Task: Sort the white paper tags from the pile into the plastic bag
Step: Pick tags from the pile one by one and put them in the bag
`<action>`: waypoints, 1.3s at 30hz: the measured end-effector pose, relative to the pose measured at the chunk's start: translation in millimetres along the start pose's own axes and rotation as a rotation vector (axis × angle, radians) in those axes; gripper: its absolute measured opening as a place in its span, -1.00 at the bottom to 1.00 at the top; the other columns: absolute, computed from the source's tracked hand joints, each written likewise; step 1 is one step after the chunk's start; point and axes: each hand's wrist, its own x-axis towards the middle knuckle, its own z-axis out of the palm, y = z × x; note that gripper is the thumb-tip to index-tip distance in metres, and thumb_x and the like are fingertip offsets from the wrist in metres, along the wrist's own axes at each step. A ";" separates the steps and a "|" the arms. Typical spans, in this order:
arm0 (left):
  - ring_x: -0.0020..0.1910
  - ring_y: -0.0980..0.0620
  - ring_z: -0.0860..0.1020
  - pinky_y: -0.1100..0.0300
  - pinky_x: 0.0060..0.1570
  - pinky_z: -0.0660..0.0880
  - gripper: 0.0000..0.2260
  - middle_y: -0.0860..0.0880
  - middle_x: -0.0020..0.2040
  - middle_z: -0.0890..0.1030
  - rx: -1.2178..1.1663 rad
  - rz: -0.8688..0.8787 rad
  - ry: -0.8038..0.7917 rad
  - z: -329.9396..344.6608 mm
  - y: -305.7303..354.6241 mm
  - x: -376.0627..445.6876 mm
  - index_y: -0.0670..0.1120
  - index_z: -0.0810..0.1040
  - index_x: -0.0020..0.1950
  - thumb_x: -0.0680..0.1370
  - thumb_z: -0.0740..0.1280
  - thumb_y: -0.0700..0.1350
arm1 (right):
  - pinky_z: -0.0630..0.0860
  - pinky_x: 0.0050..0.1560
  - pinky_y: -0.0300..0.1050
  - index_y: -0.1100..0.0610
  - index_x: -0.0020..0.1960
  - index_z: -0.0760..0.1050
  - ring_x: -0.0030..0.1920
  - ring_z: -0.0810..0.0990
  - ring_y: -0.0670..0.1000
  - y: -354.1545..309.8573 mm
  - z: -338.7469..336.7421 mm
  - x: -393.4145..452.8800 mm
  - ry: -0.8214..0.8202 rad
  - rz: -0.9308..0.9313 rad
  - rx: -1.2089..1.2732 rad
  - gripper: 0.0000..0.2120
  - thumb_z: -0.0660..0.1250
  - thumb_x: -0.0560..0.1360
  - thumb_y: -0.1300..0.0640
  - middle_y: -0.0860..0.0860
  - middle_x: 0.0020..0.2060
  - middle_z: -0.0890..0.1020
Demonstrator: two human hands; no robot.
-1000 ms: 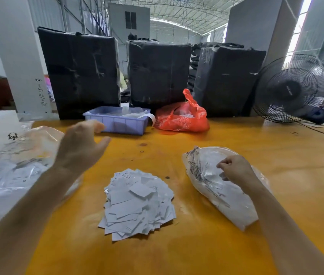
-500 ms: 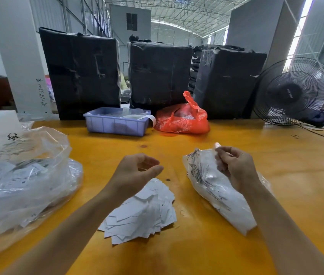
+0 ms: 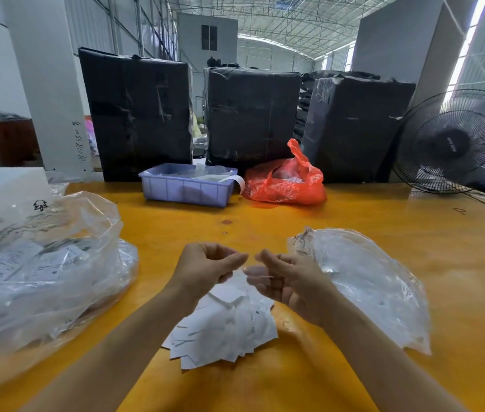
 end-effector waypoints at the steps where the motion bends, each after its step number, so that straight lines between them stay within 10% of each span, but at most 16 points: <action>1: -0.50 0.16 0.48 0.34 -0.42 0.46 -0.88 -0.02 -0.43 0.58 -0.016 0.012 0.035 -0.6 -1.2 1.1 -0.21 0.61 -0.21 0.39 0.49 -0.18 | 0.59 -0.26 -0.21 0.28 0.04 0.52 -0.18 0.70 0.07 0.1 1.1 -0.8 -0.011 0.010 -0.011 -0.62 0.45 0.30 0.10 0.18 -0.15 0.70; 6: -0.39 0.06 0.62 0.29 -0.34 0.56 -0.87 -0.07 -0.31 0.69 -0.010 0.000 -0.004 -5.2 0.1 3.3 -0.20 0.54 -0.09 0.43 0.45 -0.23 | 0.58 -0.24 -0.23 0.27 -0.02 0.52 -0.23 0.69 0.04 0.0 5.3 -0.9 0.097 -0.142 -0.101 -0.60 0.50 0.19 0.20 0.16 -0.23 0.70; 11: -0.28 0.04 0.65 0.24 -0.25 0.58 -0.43 -0.05 -0.24 0.69 0.133 -0.066 -0.212 -12.2 5.6 4.9 -0.09 0.49 0.10 0.14 0.55 -0.03 | 0.55 -0.29 -0.24 0.24 -0.07 0.53 -0.31 0.67 0.01 0.0 8.9 -2.7 0.131 -0.289 -0.413 -0.74 0.52 0.31 0.27 0.11 -0.35 0.69; 15: -0.29 0.11 0.60 0.32 -0.27 0.54 -0.57 -0.06 -0.23 0.67 0.230 -0.087 -0.298 -17.9 4.2 4.8 -0.04 0.65 -0.05 0.13 0.53 0.06 | 0.52 -0.36 -0.29 0.28 -0.07 0.52 -0.40 0.63 -0.04 0.9 17.2 -2.6 0.098 -0.316 -0.440 -0.74 0.52 0.31 0.30 0.08 -0.42 0.67; 22: -0.32 0.07 0.62 0.23 -0.17 0.57 -0.80 -0.06 -0.36 0.66 0.060 -0.007 0.052 -33.3 5.9 15.7 -0.16 0.63 -0.26 0.24 0.54 -0.09 | 0.55 -0.16 -0.24 0.20 0.00 0.58 -0.22 0.65 -0.06 6.3 16.5 10.2 0.341 -0.528 -0.814 -0.87 0.37 0.50 0.15 0.06 -0.18 0.70; 28: -0.45 0.09 0.62 0.30 -0.34 0.58 -0.81 0.01 -0.47 0.61 -0.078 -0.026 0.175 -37.2 4.1 17.4 -0.22 0.51 -0.20 0.34 0.48 -0.38 | 0.42 0.07 -0.16 0.17 0.11 0.59 0.08 0.52 0.03 37.0 31.4 19.9 -0.034 -0.499 -1.512 -0.64 0.36 0.47 -0.08 0.05 0.03 0.65; 33: -0.33 0.07 0.60 0.29 -0.31 0.52 -0.82 -0.08 -0.30 0.65 -0.040 -0.081 0.168 -36.2 -1.4 18.6 -0.16 0.58 -0.15 0.33 0.51 -0.31 | 0.24 -0.36 -0.10 0.37 -0.24 0.55 -0.41 0.39 0.07 28.2 22.4 17.7 0.160 -0.433 -1.128 -0.72 0.29 0.53 0.18 0.25 -0.38 0.54; 39: -0.41 0.09 0.62 0.29 -0.40 0.55 -0.89 -0.08 -0.32 0.69 -0.148 -0.125 0.109 -28.6 -3.4 16.4 -0.21 0.63 -0.17 0.47 0.41 -0.16 | 0.58 -0.29 -0.19 0.28 0.01 0.54 -0.22 0.68 0.08 8.4 10.9 9.7 0.185 -0.046 -0.094 -0.87 0.23 0.56 0.30 0.21 -0.13 0.67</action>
